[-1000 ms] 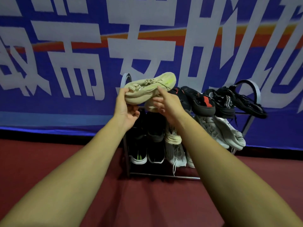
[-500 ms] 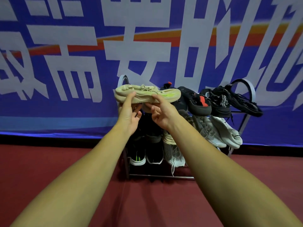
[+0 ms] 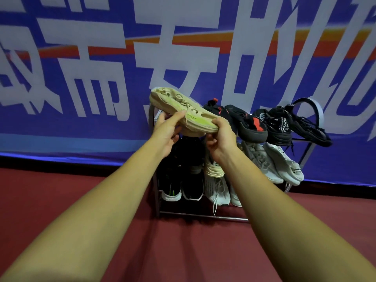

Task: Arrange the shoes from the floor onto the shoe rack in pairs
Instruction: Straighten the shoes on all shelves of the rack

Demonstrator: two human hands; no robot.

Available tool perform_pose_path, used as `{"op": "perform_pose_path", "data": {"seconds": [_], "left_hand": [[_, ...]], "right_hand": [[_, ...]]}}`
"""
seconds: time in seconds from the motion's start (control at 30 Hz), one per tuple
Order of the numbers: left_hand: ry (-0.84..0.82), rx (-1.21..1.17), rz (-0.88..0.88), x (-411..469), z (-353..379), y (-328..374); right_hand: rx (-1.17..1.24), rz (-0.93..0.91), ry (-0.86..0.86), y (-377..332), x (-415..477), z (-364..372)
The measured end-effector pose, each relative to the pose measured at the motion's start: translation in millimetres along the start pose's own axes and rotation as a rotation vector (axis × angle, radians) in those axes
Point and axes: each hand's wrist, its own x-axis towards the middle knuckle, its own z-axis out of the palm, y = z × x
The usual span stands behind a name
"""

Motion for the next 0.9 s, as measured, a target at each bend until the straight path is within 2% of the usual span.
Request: {"op": "perform_pose_path", "data": {"seconds": [0.33, 0.43, 0.53, 0.7, 0.9], "left_hand": [[0.006, 0.110, -0.012, 11, -3, 5], [-0.001, 0.132, -0.008, 10, 1, 6], [0.001, 0.201, 0.016, 11, 3, 8], [-0.012, 0.196, -0.036, 11, -3, 2], [0.107, 0.058, -0.105, 17, -20, 5]], "right_hand": [[0.058, 0.048, -0.049, -3, -6, -2], [0.121, 0.020, -0.062, -1, -5, -4], [0.085, -0.025, -0.056, 4, -5, -2], [-0.135, -0.070, -0.188, 9, -14, 15], [-0.182, -0.083, -0.403, 18, -21, 31]]}}
